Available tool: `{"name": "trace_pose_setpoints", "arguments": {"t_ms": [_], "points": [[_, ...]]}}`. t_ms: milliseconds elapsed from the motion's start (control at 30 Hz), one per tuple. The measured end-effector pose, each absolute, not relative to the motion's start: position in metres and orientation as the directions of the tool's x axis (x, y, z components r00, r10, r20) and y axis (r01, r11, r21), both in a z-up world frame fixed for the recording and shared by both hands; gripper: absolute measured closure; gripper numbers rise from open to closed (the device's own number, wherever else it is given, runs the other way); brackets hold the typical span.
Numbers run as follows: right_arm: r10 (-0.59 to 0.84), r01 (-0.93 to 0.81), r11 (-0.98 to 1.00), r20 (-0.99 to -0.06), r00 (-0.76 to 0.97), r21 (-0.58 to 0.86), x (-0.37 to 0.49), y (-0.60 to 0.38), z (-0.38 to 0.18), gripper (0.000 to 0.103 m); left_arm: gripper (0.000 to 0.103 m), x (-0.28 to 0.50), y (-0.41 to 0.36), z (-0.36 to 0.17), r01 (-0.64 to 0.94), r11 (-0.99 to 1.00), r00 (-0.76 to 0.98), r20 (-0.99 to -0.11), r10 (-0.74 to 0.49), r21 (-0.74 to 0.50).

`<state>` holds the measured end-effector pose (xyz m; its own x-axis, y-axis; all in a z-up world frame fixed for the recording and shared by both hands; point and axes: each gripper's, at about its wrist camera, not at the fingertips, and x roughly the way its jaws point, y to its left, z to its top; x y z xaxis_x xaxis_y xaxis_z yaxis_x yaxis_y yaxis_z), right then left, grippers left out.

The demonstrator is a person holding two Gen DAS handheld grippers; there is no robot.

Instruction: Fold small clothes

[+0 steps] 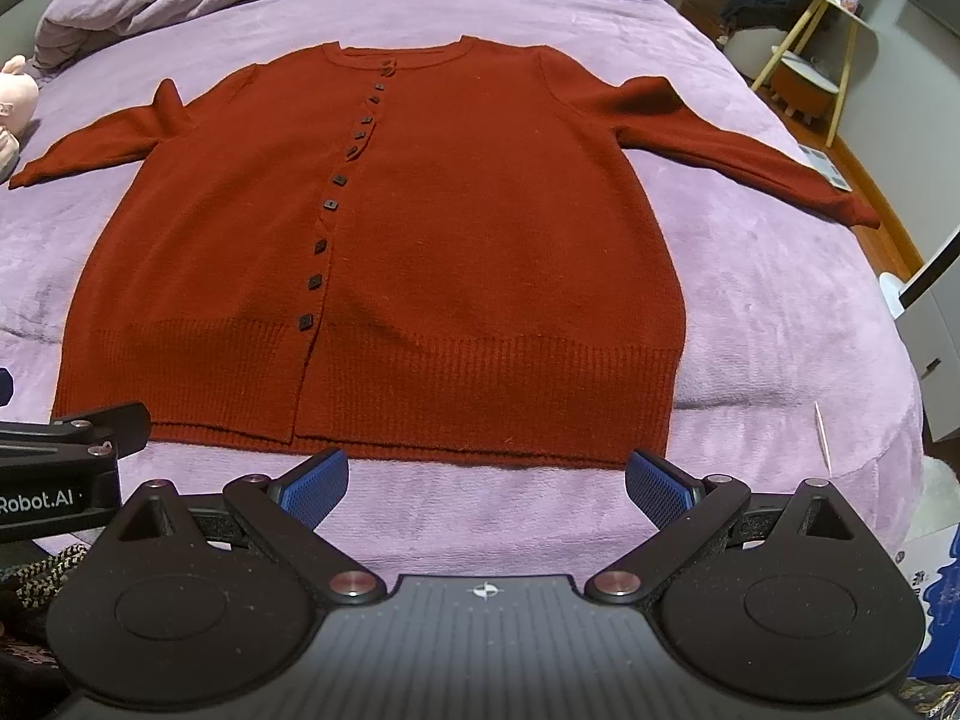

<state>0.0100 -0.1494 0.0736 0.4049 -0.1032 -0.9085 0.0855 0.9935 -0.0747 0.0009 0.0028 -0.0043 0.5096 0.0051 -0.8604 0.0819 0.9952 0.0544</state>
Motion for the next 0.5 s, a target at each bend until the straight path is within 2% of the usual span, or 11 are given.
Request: {"name": "trace_pose_setpoints", "arguments": {"t_ms": [500], "points": [[-0.099,0.09,0.994,-0.909,0.405,-0.068,0.0105,-0.151,0.0722,0.004,0.0,0.0018,0.0071,-0.0077,0.074,0.996,0.496,-0.869,0.01,0.053]]}}
